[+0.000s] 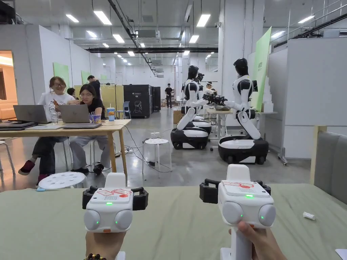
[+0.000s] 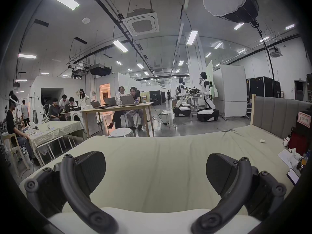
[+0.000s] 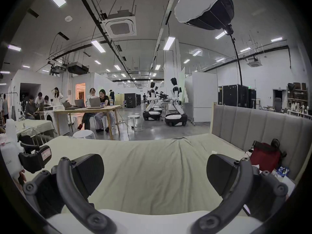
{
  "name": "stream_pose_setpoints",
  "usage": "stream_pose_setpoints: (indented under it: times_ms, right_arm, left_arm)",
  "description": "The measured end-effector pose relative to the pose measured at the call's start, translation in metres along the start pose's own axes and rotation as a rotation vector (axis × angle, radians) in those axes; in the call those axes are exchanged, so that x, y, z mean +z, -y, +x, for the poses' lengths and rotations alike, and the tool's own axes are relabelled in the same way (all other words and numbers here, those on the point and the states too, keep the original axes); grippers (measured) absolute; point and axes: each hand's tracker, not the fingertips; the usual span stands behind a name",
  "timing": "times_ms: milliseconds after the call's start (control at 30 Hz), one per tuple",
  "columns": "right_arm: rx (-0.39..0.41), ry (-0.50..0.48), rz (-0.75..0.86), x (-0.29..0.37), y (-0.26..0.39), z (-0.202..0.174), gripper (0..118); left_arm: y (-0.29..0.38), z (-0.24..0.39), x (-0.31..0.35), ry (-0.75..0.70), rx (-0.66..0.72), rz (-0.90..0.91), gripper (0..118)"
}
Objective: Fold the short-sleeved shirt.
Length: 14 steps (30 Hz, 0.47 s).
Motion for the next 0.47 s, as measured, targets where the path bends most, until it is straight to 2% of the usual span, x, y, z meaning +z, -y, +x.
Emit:
stream_pose_setpoints:
  times_ms: [200,467]
  right_arm:
    - [-0.007,-0.029,-0.012,-0.003,-0.001,0.0,118]
    - [-0.036,-0.012,-0.03,-0.003,0.003,0.0,118]
  left_arm:
    - [0.001,-0.001,-0.005,0.001,-0.003,0.0,118]
    - [0.001,-0.001,-0.001,-0.003,-0.008,0.0,118]
